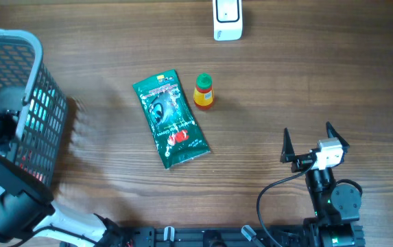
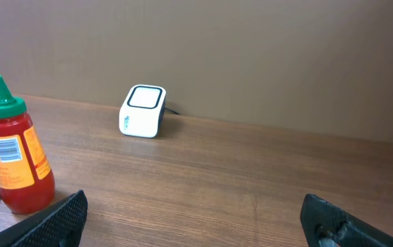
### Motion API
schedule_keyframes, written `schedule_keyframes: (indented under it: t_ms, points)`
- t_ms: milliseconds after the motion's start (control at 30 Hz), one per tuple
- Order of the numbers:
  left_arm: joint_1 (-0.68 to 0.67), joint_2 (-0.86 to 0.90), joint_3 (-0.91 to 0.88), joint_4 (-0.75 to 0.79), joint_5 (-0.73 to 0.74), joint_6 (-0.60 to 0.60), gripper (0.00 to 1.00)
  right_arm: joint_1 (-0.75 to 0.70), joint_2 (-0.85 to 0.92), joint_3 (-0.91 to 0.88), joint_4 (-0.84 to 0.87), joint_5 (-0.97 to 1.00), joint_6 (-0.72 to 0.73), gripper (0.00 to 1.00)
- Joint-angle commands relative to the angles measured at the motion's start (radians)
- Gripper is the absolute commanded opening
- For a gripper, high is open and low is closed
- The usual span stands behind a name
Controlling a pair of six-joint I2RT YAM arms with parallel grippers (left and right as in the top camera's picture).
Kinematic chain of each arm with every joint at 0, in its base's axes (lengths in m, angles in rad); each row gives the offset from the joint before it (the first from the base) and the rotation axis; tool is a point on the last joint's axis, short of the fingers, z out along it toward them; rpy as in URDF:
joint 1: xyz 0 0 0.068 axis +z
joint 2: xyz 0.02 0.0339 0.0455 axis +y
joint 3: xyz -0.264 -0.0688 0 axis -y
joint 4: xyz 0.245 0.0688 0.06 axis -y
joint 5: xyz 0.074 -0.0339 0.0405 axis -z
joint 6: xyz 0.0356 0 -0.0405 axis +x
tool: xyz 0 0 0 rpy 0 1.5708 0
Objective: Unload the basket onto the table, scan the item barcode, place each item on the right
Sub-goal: 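Reach into the basket and grasp the green-lidded white jar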
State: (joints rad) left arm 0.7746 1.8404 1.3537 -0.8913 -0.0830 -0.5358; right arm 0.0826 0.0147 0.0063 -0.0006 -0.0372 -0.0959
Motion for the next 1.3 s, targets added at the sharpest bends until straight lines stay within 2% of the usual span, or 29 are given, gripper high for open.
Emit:
schedule_keyframes:
  t_ms: [0, 133, 333, 433, 600, 700, 867, 967, 1067, 1200, 1267]
  points:
    - [0.003, 0.010, -0.028, 0.030, 0.004, 0.008, 1.00, 0.003, -0.007, -0.001, 0.002, -0.013, -0.009, 1.00]
    - [0.004, 0.010, -0.028, 0.044, 0.004, 0.009, 1.00, 0.003, -0.007, -0.001, 0.002, -0.013, -0.008, 1.00]
    - [0.003, 0.010, -0.028, 0.042, 0.004, 0.016, 0.80, 0.003, -0.007, -0.001, 0.002, -0.013, -0.009, 1.00]
    - [0.003, 0.010, -0.028, 0.032, 0.004, 0.040, 0.77, 0.003, -0.007, -0.001, 0.002, -0.013, -0.009, 1.00]
    - [0.004, 0.005, -0.017, 0.015, 0.005, 0.061, 0.63, 0.003, -0.007, -0.001, 0.002, -0.013, -0.008, 1.00]
    - [0.003, -0.016, 0.053, -0.043, 0.008, 0.061, 0.61, 0.003, -0.007, -0.001, 0.002, -0.013, -0.009, 1.00]
    - [0.003, -0.083, 0.302, -0.219, 0.060, 0.061, 0.61, 0.003, -0.007, -0.001, 0.002, -0.013, -0.009, 1.00]
    - [0.003, -0.133, 0.468, -0.296, 0.135, 0.060, 0.61, 0.003, -0.007, -0.001, 0.002, -0.013, -0.009, 1.00]
    - [0.003, -0.213, 0.601, -0.306, 0.341, 0.057, 0.61, 0.003, -0.007, -0.001, 0.002, -0.013, -0.009, 1.00]
    - [-0.005, -0.330, 0.641, -0.237, 0.623, 0.028, 0.61, 0.003, -0.007, -0.001, 0.002, -0.013, -0.009, 1.00]
    - [-0.027, -0.370, 0.641, -0.216, 0.676, 0.003, 0.61, 0.003, -0.007, -0.001, 0.002, -0.013, -0.009, 1.00]
